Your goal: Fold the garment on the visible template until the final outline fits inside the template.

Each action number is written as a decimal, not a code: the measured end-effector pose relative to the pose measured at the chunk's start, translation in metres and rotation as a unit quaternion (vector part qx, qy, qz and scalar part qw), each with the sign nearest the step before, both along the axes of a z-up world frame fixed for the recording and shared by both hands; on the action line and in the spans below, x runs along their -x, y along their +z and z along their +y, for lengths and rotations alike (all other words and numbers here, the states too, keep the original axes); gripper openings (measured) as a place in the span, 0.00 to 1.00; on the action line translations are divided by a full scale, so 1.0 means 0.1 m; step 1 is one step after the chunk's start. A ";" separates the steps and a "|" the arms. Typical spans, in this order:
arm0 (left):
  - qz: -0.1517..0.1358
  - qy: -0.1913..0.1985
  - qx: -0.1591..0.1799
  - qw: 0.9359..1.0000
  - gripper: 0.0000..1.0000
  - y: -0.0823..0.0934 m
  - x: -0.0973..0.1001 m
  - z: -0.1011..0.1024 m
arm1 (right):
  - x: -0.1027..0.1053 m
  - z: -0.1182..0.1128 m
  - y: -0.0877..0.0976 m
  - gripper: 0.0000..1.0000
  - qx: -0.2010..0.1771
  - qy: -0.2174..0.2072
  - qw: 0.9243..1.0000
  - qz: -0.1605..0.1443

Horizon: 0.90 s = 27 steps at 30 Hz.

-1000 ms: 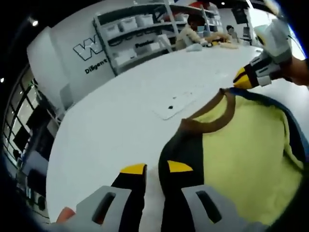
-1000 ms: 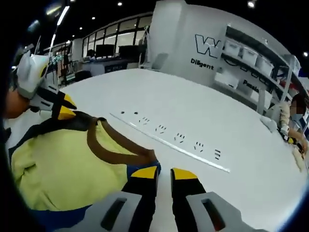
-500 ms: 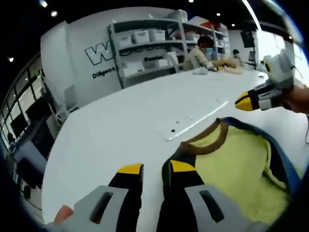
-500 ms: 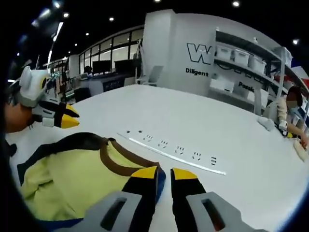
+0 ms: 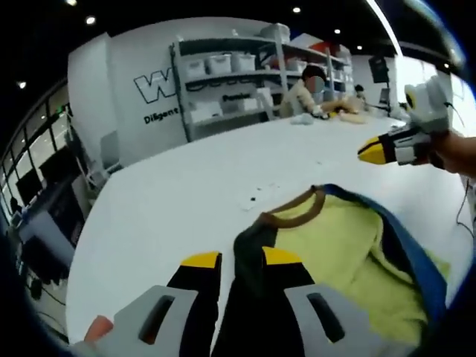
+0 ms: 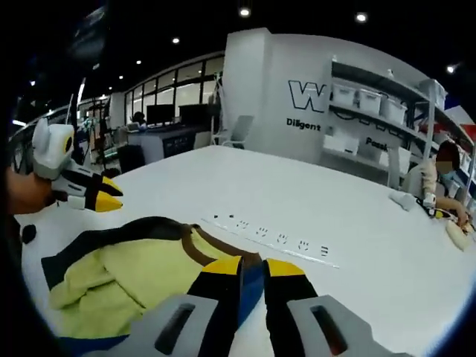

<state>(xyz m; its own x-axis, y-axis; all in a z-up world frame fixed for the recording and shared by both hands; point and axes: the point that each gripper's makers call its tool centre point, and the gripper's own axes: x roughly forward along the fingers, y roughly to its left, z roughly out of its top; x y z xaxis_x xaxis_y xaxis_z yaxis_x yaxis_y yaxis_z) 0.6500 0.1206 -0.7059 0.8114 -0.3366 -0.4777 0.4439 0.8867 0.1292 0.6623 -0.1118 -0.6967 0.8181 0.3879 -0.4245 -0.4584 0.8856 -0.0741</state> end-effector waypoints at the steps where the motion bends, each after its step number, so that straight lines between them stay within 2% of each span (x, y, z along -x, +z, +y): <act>1: -0.003 -0.001 0.000 1.000 0.17 0.03 0.05 0.01 | 0.07 0.01 0.03 0.08 0.001 0.002 1.000 -0.002; 5: -0.011 0.000 0.003 1.000 0.16 0.15 0.26 0.06 | 0.26 0.02 0.14 0.08 -0.002 0.003 1.000 -0.010; 11: -0.024 -0.007 0.001 1.000 0.16 0.33 0.67 0.12 | 0.70 0.11 0.33 0.08 -0.002 0.017 1.000 -0.027; 17: -0.033 -0.016 0.000 0.999 0.16 0.41 1.03 0.13 | 1.08 0.21 0.45 0.08 -0.002 0.032 0.999 -0.041; 21: -0.036 -0.022 -0.002 0.999 0.15 0.41 1.26 0.12 | 1.34 0.28 0.47 0.08 0.002 0.044 0.998 -0.045; 27: -0.035 -0.027 0.011 0.999 0.15 0.35 1.65 0.10 | 1.82 0.42 0.36 0.08 0.015 0.073 0.997 -0.037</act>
<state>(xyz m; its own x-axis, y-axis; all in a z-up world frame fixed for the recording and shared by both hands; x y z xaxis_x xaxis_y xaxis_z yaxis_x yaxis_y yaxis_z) 0.4852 0.1307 -0.6708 0.8226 -0.3910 -0.4129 0.4825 0.8641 0.1430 0.4805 -0.0698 -0.6607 0.7831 0.4933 -0.3787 -0.5750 0.8063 -0.1386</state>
